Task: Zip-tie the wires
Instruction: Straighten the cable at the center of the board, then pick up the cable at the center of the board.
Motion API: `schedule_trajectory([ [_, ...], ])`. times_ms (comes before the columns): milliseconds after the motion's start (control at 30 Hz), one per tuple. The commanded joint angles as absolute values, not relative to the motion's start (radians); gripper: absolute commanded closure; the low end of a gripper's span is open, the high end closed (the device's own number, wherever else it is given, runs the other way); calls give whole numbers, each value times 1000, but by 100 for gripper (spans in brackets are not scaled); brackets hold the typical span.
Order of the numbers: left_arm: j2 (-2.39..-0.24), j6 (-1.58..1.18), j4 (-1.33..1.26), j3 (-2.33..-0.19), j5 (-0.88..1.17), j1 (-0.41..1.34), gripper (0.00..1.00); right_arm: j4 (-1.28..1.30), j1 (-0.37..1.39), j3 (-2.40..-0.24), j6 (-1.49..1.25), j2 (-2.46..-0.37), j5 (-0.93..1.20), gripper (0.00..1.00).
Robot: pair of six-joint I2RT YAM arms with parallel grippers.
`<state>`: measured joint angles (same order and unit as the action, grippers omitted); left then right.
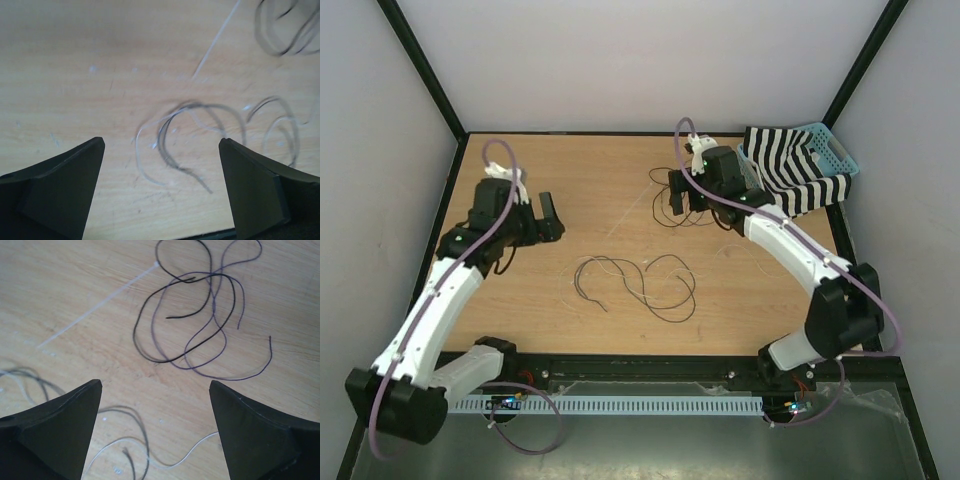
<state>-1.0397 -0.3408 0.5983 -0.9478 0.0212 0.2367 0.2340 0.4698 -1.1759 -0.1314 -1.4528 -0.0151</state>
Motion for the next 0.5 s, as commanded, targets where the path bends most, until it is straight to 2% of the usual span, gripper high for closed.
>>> schedule_trajectory([
  [0,-945,-326,550,-1051,30,235,1,180,427,-1230,-150,-1558,-1,1],
  [200,-845,-322,452,-1052,110,235,1,155,386,-1306,-208,-1743,-13,0],
  [467,-764,-331,297,-942,223,235,1,143,380,-1398,-224,-1941,-5,16],
])
